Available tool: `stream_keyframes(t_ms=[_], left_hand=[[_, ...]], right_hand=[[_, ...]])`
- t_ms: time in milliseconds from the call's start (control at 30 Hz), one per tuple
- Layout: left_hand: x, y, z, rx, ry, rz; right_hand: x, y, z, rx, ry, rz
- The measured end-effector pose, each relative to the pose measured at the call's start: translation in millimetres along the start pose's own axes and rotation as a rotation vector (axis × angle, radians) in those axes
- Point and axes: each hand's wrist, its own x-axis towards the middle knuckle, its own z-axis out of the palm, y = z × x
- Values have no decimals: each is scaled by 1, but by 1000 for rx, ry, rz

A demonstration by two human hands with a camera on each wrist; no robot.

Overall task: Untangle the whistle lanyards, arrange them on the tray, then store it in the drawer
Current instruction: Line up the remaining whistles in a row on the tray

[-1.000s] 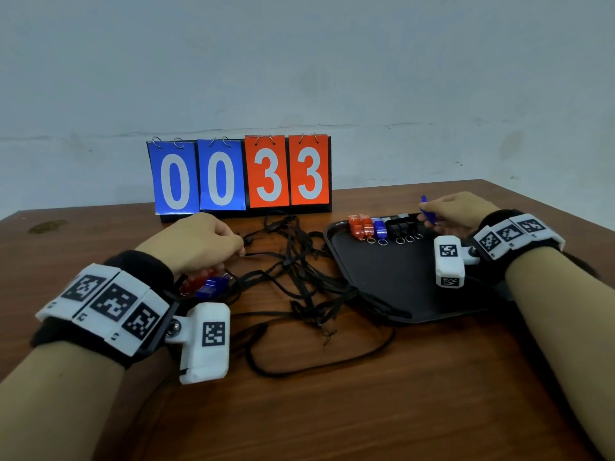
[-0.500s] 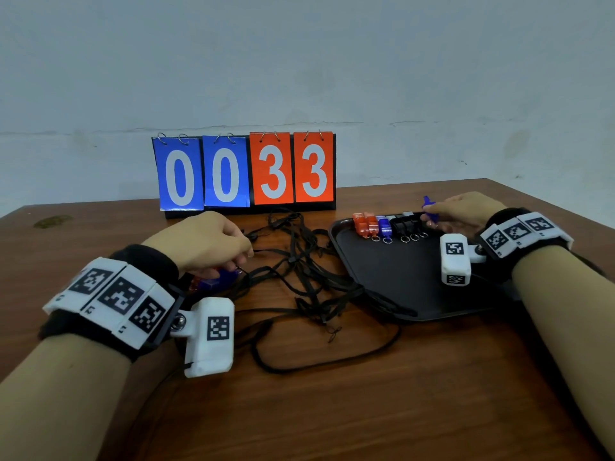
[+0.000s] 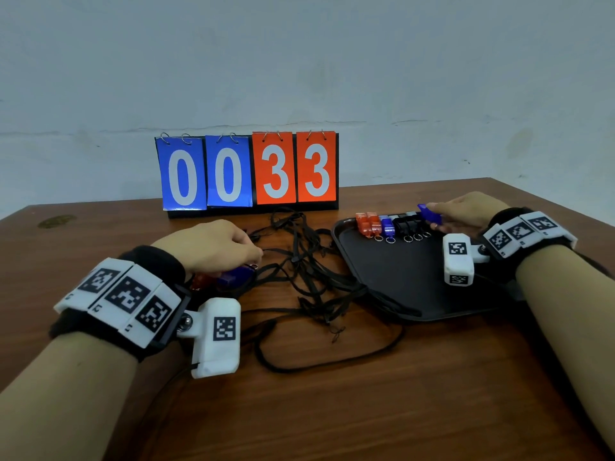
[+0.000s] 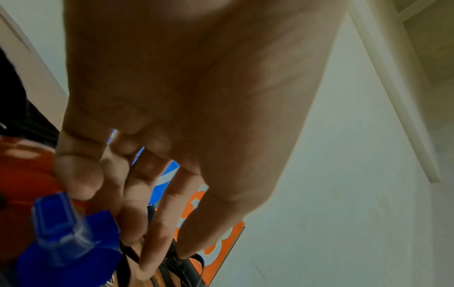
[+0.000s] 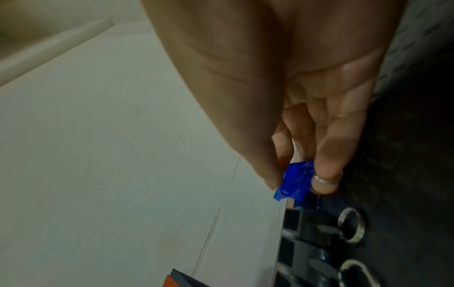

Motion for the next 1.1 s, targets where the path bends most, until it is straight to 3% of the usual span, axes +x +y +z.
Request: stream_keyframes(t_ms=[467, 867, 1100], left_hand=[[-1, -1, -1, -90, -97, 108], [0, -1, -3, -189, 21, 182], [-9, 7, 5, -407, -12, 374]], right_hand=[[-9, -2, -2, 11, -21, 8], [-14, -6, 0, -351, 47, -32], [-17, -8, 2, -361, 72, -63]])
